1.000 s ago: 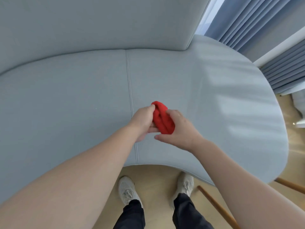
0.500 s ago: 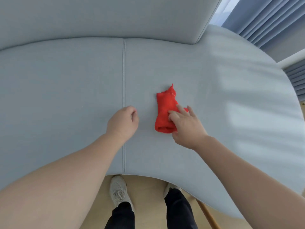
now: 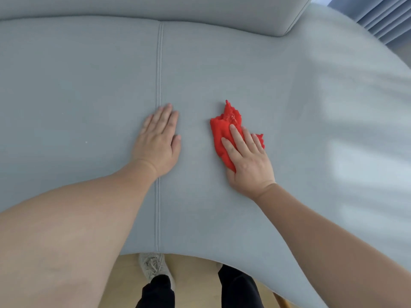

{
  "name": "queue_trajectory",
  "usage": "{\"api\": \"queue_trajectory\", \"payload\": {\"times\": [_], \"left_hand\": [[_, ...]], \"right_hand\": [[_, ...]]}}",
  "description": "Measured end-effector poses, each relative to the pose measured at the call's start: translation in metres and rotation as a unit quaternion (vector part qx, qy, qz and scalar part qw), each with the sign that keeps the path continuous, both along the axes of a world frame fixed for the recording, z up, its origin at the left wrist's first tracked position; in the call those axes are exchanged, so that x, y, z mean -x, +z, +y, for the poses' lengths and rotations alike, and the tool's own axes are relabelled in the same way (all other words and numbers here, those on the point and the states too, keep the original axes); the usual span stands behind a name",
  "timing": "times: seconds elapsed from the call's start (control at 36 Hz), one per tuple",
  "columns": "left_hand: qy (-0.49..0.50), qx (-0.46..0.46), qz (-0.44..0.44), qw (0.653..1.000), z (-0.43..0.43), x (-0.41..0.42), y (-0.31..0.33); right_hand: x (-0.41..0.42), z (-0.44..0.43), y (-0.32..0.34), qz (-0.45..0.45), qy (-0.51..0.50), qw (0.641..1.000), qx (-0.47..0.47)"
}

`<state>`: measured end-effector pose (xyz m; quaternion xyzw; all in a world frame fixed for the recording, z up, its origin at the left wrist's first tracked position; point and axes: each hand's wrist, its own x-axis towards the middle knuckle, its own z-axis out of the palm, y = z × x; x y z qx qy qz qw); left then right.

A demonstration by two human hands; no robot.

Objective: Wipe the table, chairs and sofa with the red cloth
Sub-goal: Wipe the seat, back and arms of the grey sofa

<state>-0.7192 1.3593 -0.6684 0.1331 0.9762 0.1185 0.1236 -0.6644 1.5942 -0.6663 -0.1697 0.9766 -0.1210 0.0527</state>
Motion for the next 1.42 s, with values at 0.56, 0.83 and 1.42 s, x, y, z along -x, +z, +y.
{"api": "queue_trajectory", "payload": {"times": [0.56, 0.83, 1.42], "left_hand": [[-0.026, 0.000, 0.078, 0.997, -0.007, -0.002, -0.021], [-0.022, 0.010, 0.071, 0.997, -0.007, -0.001, -0.019], [-0.047, 0.006, 0.058, 0.997, -0.030, -0.031, 0.002]], "right_hand": [[0.208, 0.044, -0.008, 0.018, -0.173, 0.985, 0.011], [0.182, 0.048, 0.004, -0.018, -0.109, 0.991, 0.073], [-0.050, -0.014, 0.003, -0.033, 0.089, 0.988, 0.125]]}}
